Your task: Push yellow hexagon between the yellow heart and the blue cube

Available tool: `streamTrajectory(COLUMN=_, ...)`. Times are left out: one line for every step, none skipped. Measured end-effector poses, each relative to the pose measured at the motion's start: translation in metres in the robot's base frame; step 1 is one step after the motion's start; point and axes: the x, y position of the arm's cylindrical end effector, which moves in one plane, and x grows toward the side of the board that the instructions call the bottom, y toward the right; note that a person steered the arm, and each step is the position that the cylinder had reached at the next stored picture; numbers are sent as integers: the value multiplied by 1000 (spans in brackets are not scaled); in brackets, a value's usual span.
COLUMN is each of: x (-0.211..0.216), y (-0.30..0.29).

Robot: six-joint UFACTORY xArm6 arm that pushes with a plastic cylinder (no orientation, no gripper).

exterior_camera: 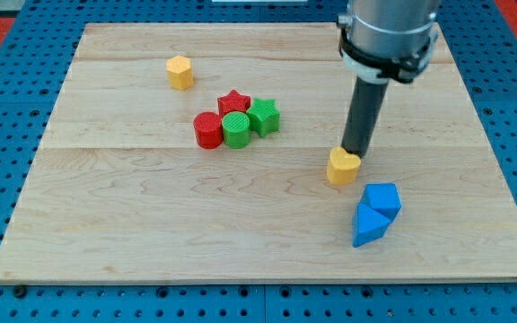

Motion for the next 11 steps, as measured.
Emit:
streamTrajectory(x=1, y=0)
streamTrajectory(x=-72, y=25)
streamTrajectory(x=-167, y=-20)
streamTrajectory(x=-224, y=-139)
streamTrajectory(x=-225, y=-261)
streamTrajectory(x=-189, y=-284)
streamTrajectory(x=-159, y=-201)
streamTrajectory(x=-147, y=-95)
streamTrajectory(x=-137, y=-89)
streamTrajectory(x=-192, y=-195)
streamTrajectory(x=-154, y=-249)
